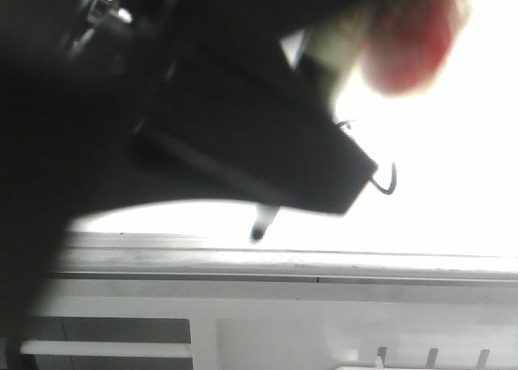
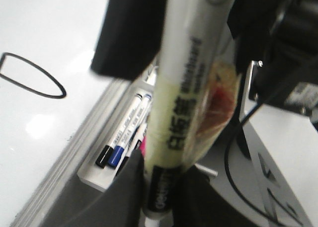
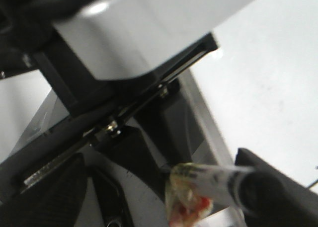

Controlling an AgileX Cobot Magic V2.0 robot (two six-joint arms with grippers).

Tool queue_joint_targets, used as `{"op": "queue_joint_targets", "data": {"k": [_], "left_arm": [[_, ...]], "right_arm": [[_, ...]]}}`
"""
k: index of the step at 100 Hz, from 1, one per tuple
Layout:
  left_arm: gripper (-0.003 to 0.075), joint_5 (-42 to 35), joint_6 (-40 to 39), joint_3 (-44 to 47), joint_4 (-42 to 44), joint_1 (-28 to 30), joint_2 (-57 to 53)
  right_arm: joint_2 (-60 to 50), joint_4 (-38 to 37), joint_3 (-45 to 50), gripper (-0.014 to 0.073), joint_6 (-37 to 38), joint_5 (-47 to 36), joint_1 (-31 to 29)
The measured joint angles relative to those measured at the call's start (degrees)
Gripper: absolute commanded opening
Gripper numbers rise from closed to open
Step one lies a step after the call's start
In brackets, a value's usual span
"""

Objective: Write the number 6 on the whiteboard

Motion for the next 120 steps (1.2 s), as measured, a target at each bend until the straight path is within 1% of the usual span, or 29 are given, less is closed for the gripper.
{"op": "queue_joint_targets", "data": {"k": [8, 10, 12, 13, 14, 20, 22, 24, 27, 29, 34, 52, 66, 74, 84, 108, 120], "left_arm": [[-0.0019, -5.62, -0.23, 1.89, -5.49, 0.09, 0.00], [-0.0019, -7.28, -0.23, 2.49, -7.17, 0.09, 0.00], [-0.0019, -8.41, -0.36, 3.10, -8.88, 0.09, 0.00], [-0.0019, -9.56, -0.36, 3.31, -9.47, 0.11, 0.00], [-0.0019, -10.14, -0.36, 3.72, -10.69, 0.11, 0.00], [-0.0019, -15.32, -0.49, 5.10, -15.27, 0.11, 0.32], [-0.0019, -16.94, -0.49, 5.51, -16.71, 0.11, 0.52], [-0.0019, -18.41, -0.49, 5.86, -17.92, 0.11, 0.79], [-0.0019, -20.12, -0.49, 6.20, -19.21, 0.11, 1.25], [-0.0019, -21.21, -0.49, 6.36, -19.98, 0.21, 1.67], [-0.0019, -23.37, -0.58, 6.65, -21.24, 0.21, 2.91], [-0.0019, -28.03, -0.58, 6.72, -27.16, 0.21, 9.19], [-0.0019, -30.48, -0.58, 6.72, -31.12, 0.21, 13.25], [-0.0019, -30.63, -0.58, 6.60, -32.47, 0.21, 14.16], [-0.0019, -28.06, -0.58, 5.68, -34.94, 2.08, 14.27], [-0.0019, -16.38, -0.58, 3.05, -35.52, 8.88, 14.05], [-0.0019, -13.72, -0.58, 2.03, -35.52, 10.65, 14.05]], "right_arm": [[-3.93, -4.21, -0.23, 0.0414, 2.75, 0.80, -1.04], [-5.02, -5.15, -0.23, 0.0379, 3.47, 1.36, -1.25], [-5.75, -6.05, -0.23, 0.0323, 4.09, 2.07, -1.47], [-6.49, -6.29, -0.23, 0.0323, 4.25, 2.33, -1.65], [-6.86, -6.54, -0.23, 0.0276, 4.62, 2.95, -1.81], [-10.08, -8.00, -0.23, 0.0155, 5.54, 5.69, -2.51], [-11.09, -8.28, -0.23, 0.0081, 5.70, 6.79, -2.76], [-12.09, -8.56, -0.23, 0.0044, 5.85, 7.84, -2.77], [-13.44, -8.83, -0.23, -0.0046, 6.09, 9.11, -2.92], [-14.47, -8.94, -0.23, -0.0076, 6.10, 9.98, -2.92], [-16.78, -8.95, -0.23, -0.0062, 6.32, 11.31, -2.92], [-23.05, -9.81, 1.26, -0.0062, 8.16, 12.67, -2.92], [-25.26, -9.94, 2.68, -0.0062, 10.74, 13.37, -2.92], [-25.32, -9.94, 3.25, -0.0062, 11.67, 13.72, -2.92], [-25.37, -9.94, 3.62, -0.0062, 12.27, 13.47, -2.92], [-25.37, -9.94, 4.79, -0.0062, 12.65, 12.05, -2.92], [-25.37, -9.94, 5.60, -0.0062, 13.00, 10.84, -2.92]]}}
